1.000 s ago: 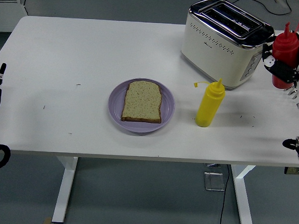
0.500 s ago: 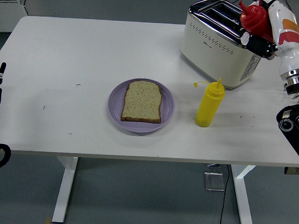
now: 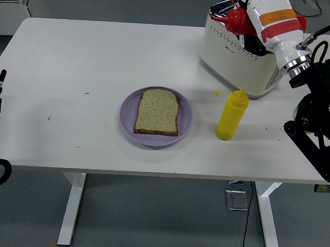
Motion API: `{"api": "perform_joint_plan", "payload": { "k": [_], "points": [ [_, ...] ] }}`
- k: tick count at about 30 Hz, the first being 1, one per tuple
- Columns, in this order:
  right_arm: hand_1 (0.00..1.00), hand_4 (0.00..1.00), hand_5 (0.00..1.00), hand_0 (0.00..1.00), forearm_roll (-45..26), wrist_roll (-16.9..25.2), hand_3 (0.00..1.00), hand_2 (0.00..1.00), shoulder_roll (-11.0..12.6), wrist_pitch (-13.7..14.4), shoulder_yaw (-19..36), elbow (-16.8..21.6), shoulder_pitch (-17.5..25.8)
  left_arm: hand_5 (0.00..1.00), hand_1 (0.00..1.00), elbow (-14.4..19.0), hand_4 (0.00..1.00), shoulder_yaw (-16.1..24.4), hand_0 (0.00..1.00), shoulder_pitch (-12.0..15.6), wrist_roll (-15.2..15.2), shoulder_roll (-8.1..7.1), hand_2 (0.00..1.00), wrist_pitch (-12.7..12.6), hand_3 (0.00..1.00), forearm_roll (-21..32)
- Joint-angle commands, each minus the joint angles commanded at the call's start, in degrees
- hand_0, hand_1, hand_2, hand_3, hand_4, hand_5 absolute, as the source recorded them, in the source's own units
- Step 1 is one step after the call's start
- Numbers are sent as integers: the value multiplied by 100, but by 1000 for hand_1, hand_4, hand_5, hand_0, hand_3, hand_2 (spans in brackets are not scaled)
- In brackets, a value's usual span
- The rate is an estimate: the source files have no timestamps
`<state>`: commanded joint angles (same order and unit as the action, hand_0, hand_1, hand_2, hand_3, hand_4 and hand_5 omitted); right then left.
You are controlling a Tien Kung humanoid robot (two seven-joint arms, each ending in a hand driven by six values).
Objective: Pick up the cup,pour liquid into bread,place the cup on the desk
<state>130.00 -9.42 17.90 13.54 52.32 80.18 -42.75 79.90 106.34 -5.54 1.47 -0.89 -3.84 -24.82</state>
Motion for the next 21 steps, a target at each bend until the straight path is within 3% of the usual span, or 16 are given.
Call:
{"api": "perform_joint_plan", "payload": {
  "k": [3,9,16,21],
  "points": [
    [263,449,15,203,0,-47,421,364,-40,-285,-358,-172,-146,998,736,3,508,6,785,9,1,-1,738,2,694,-1],
    [256,433,16,201,0,-270,421,360,-215,-701,-543,-347,-301,998,737,-4,507,-15,785,12,-2,17,738,6,694,2],
    [255,399,35,180,0,-371,415,356,-42,-623,-179,-196,-435,998,736,4,508,29,785,20,0,6,737,4,694,-2],
    [255,399,35,180,0,-337,415,356,26,-603,-446,-102,-470,998,736,5,508,17,785,15,0,3,737,6,694,-1]
  ]
}}
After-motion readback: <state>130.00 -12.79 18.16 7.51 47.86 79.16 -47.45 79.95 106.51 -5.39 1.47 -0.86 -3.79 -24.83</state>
